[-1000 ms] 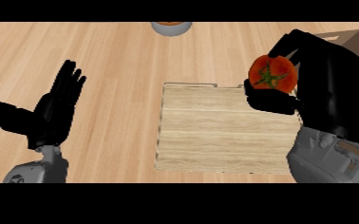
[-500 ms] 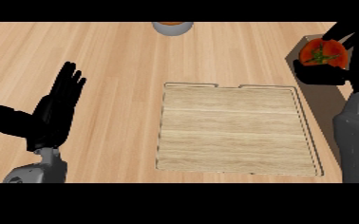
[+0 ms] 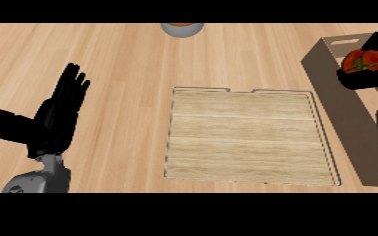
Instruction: Pick the tomato from the tray and place it in the cardboard box
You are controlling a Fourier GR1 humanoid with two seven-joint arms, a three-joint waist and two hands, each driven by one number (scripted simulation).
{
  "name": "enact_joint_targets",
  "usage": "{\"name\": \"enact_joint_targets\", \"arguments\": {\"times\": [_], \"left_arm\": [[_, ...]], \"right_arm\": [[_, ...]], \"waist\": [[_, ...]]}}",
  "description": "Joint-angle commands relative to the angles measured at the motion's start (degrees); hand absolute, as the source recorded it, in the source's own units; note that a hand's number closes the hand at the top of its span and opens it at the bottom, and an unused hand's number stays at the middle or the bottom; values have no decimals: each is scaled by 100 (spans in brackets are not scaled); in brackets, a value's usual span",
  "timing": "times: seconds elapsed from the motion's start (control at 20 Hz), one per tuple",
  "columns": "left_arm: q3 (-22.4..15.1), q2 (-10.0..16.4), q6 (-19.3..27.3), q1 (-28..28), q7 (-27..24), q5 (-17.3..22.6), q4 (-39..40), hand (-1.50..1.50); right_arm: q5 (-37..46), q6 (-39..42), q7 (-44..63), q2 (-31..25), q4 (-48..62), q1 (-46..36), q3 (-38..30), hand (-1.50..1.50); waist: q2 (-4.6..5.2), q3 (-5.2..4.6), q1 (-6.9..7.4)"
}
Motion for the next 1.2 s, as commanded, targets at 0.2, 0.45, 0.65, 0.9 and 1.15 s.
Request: {"name": "enact_joint_targets", "arguments": {"times": [0.2, 0.45, 0.65, 0.9, 1.15], "left_arm": [[-56, -84, -129, 46, -403, -3, 279, 0], [14, 26, -114, -43, 47, 104, -39, 0], [2, -10, -111, 152, -14, 94, -74, 0], [80, 25, -33, -60, -84, 5, 186, 0], [33, -108, 71, 62, -292, -105, 300, 0]], "right_arm": [[55, 1148, -179, -466, 2009, -213, 10, -150], [-412, -431, -1462, -463, 2976, -185, -616, -150], [-623, -1437, -1742, -177, 2346, -397, -803, -150], [-1621, -1849, -2449, 106, 2002, -465, -1357, -150], [-3053, -1127, -2423, -60, 1953, -829, -2326, -150]], "waist": [[30, -4, 81], [11, 8, 48], [-11, 11, 56], [-22, 3, -66], [-42, 1, -127]]}}
